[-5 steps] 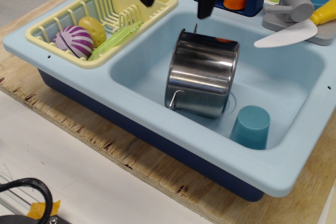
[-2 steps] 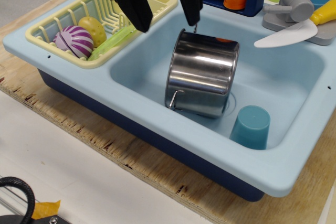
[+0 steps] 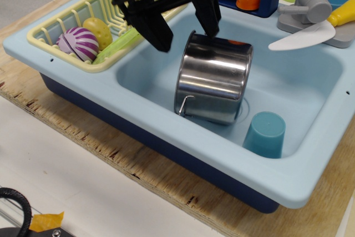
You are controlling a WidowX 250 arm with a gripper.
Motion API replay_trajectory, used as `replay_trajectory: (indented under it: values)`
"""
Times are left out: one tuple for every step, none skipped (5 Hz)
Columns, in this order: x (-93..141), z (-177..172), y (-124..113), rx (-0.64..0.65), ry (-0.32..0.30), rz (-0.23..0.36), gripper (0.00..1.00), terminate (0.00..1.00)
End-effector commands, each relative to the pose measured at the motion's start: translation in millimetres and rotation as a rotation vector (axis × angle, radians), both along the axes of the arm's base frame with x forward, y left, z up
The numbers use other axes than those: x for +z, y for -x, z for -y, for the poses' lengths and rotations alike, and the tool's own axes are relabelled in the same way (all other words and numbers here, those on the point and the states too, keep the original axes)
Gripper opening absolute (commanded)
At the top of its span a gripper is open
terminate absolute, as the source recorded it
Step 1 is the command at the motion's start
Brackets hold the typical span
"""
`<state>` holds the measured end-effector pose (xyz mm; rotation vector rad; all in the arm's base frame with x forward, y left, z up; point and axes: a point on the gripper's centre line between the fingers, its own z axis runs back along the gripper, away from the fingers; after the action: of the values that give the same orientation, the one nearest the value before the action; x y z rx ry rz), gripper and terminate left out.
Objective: Flip pot upright which is in sink
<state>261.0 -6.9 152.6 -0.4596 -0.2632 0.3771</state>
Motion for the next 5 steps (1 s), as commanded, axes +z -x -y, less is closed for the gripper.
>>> replay_trajectory:
  values:
    - [-5, 4, -2, 0.015, 0.061, 0.044, 1.00, 0.00]
    - [-9, 11, -4, 0.016, 0.096, 0.068, 1.00, 0.00]
    - [-11, 19, -10, 0.004, 0.096, 0.081, 1.00, 0.00]
    - [-14, 25, -12, -0.017, 0.073, 0.090, 0.00, 0.00]
    - [-17, 32, -12, -0.075, 0.002, 0.134, 0.00, 0.00]
